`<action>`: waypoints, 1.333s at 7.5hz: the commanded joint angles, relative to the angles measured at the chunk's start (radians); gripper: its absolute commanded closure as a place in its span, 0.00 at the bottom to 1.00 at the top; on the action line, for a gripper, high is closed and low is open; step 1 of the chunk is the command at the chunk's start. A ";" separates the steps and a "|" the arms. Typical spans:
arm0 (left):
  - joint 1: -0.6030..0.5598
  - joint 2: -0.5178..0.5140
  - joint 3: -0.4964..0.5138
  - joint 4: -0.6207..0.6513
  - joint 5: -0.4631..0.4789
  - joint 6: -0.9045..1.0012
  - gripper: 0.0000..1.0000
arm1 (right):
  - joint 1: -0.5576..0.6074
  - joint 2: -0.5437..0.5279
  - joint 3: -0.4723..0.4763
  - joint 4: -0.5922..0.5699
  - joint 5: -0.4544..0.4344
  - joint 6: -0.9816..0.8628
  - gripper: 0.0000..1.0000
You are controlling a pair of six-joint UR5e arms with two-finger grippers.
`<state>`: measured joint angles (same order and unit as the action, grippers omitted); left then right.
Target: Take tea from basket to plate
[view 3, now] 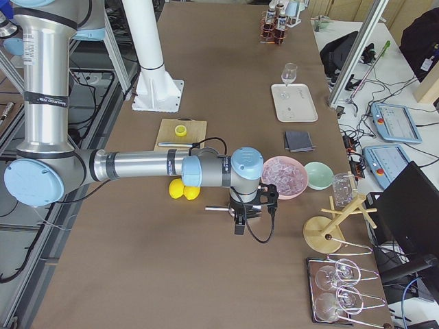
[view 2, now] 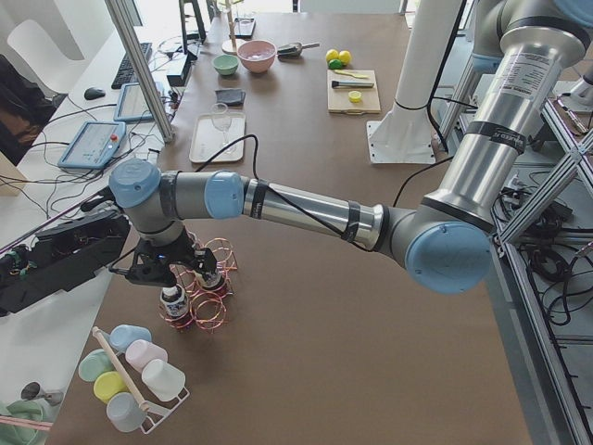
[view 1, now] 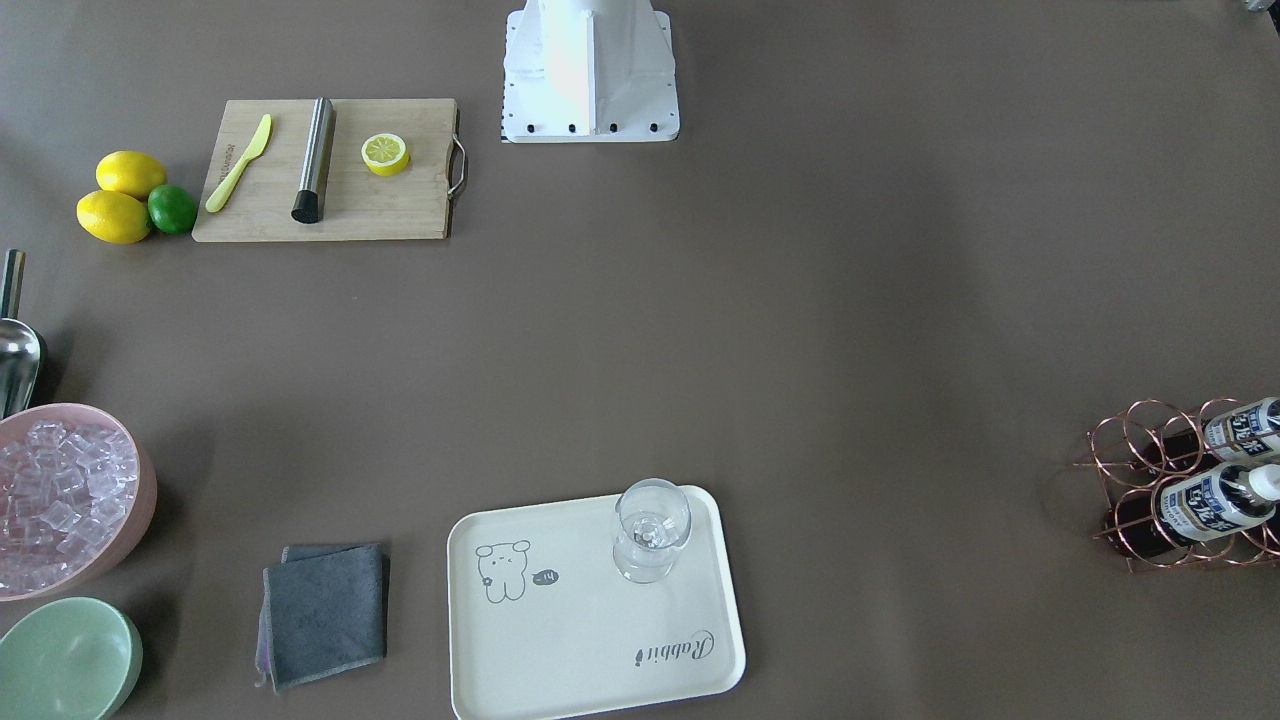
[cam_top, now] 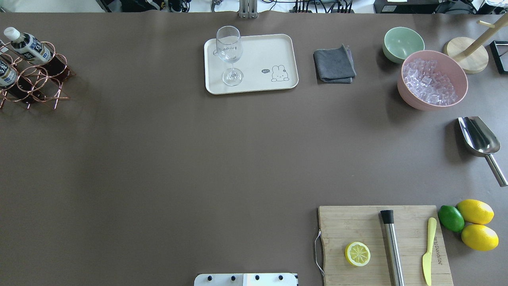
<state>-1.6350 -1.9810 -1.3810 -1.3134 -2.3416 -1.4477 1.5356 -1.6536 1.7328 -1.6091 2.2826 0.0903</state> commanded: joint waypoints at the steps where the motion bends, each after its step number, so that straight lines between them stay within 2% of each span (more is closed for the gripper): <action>1: 0.029 -0.111 0.132 -0.009 -0.004 -0.192 0.01 | 0.000 0.000 -0.001 0.000 0.000 0.000 0.00; 2: 0.033 -0.155 0.190 -0.009 -0.005 -0.215 0.01 | 0.000 0.000 -0.001 0.000 0.000 -0.001 0.00; 3: 0.033 -0.174 0.203 -0.009 -0.005 -0.218 0.01 | 0.000 0.000 -0.002 0.000 0.000 -0.001 0.00; 6: 0.052 -0.159 0.131 0.034 -0.007 -0.252 0.01 | 0.000 -0.003 -0.003 0.001 0.000 -0.003 0.00; 9: 0.060 -0.131 0.103 0.048 -0.013 -0.252 0.03 | 0.000 -0.003 -0.004 0.001 0.000 -0.006 0.00; 10: 0.082 -0.131 0.108 0.048 -0.013 -0.253 0.15 | 0.000 -0.003 -0.006 0.001 0.000 -0.006 0.00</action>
<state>-1.5771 -2.1188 -1.2694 -1.2669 -2.3531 -1.6986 1.5355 -1.6566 1.7290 -1.6076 2.2826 0.0852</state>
